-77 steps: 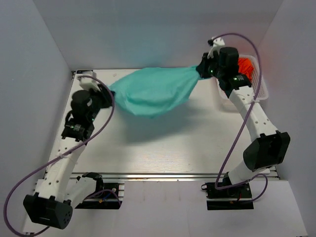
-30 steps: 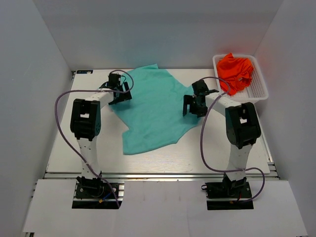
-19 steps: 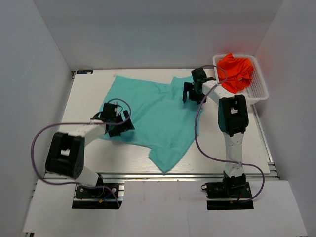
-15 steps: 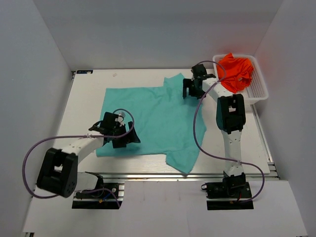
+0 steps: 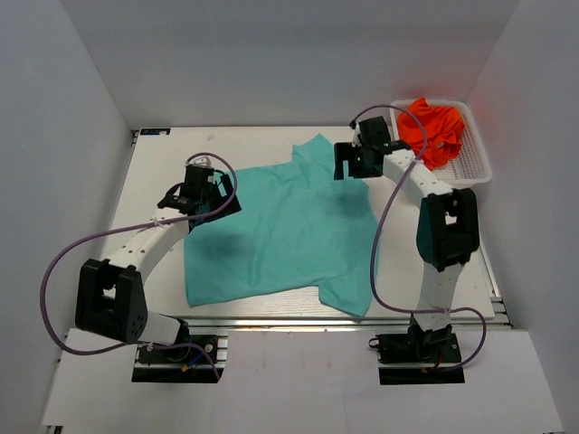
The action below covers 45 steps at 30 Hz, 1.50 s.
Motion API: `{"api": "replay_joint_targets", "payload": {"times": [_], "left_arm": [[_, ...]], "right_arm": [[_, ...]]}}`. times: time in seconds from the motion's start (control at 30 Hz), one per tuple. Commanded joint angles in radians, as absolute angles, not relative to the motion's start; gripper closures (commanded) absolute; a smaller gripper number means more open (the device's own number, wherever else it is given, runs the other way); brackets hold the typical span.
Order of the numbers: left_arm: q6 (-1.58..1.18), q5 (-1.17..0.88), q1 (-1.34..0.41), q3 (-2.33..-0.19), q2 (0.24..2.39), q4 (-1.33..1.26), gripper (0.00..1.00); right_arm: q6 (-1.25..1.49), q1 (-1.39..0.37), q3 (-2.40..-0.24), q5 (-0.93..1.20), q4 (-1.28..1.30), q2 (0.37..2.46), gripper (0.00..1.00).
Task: Fold and stack the t-shirts
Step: Flatten out the tshirt
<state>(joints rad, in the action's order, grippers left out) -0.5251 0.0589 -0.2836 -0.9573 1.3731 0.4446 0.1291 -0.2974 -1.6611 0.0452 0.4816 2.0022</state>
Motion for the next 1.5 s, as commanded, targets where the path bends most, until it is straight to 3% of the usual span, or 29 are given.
{"api": "replay_joint_targets", "payload": {"times": [0.0, 0.17, 0.4, 0.57, 1.0, 1.13, 1.2, 1.33, 1.47], "left_arm": [[-0.554, 0.216, -0.259, -1.011, 1.419, 0.534, 0.0], [-0.554, 0.177, -0.238, -0.963, 1.462, 0.456, 0.0], [-0.545, 0.153, -0.193, -1.025, 1.681, 0.404, 0.0], [-0.511, 0.117, -0.163, -1.13, 1.845, 0.368, 0.0], [-0.377, -0.066, -0.126, -1.636, 2.224, 0.397, 0.0], [-0.367, -0.031, -0.126, -1.743, 2.194, 0.5, 0.0], [-0.367, 0.003, -0.126, -1.703, 2.092, 0.511, 0.0], [-0.441, 0.099, -0.126, -1.42, 1.827, 0.512, 0.0], [-0.587, 0.167, -0.126, -1.136, 1.569, 0.537, 0.0]], "right_arm": [[0.173, -0.316, -1.487, 0.029, 0.428, 1.879, 0.1], [0.218, -0.324, -1.226, 0.06, 0.321, 1.715, 0.1], [0.265, -0.319, -1.249, 0.015, 0.327, 1.813, 0.1], [0.336, -0.308, -1.359, -0.141, 0.396, 1.936, 0.1], [0.328, -0.222, -1.817, -0.081, 0.505, 2.272, 0.1], [0.177, -0.245, -1.847, -0.023, 0.489, 2.189, 0.1], [0.161, -0.25, -1.743, -0.028, 0.415, 2.088, 0.1], [0.178, -0.271, -1.443, -0.051, 0.319, 1.803, 0.1], [0.262, -0.294, -1.226, -0.054, 0.307, 1.662, 0.1]]}}
